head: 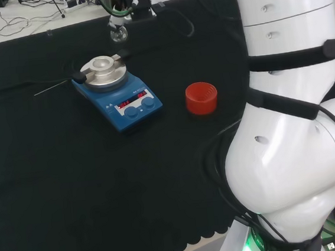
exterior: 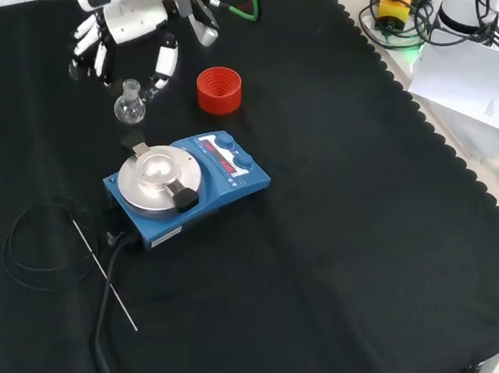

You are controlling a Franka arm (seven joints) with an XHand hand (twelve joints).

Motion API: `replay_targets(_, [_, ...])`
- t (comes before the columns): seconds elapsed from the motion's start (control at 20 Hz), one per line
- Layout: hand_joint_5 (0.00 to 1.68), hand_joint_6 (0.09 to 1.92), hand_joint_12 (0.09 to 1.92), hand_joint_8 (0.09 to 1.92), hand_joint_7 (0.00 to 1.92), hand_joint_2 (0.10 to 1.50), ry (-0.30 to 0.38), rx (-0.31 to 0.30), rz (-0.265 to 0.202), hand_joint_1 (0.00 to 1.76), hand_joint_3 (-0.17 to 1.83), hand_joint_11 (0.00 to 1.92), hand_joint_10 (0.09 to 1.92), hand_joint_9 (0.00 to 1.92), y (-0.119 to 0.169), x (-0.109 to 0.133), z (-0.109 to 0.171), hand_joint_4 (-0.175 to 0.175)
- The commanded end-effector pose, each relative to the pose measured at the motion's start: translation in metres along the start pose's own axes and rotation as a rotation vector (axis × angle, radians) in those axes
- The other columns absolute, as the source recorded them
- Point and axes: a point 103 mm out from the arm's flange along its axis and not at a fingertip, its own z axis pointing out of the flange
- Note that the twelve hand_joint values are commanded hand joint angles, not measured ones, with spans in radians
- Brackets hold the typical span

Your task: Place the round-bottom flask on the heater.

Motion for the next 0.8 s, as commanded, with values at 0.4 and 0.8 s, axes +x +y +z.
replay_targets(0.4, [1.12, 1.00, 1.33, 0.64, 0.28, 0.67, -0.003, 0.072, -0.069, 1.11, 0.78, 0.35, 0.61, 0.57, -0.006, 0.034, 0.019, 0.076])
replay_targets(0.8, [1.12, 1.00, 1.33, 0.64, 0.28, 0.67, -0.011, 0.090, -0.085, 1.11, 0.78, 0.35, 0.60, 0.57, -0.002, 0.043, 0.029, 0.077])
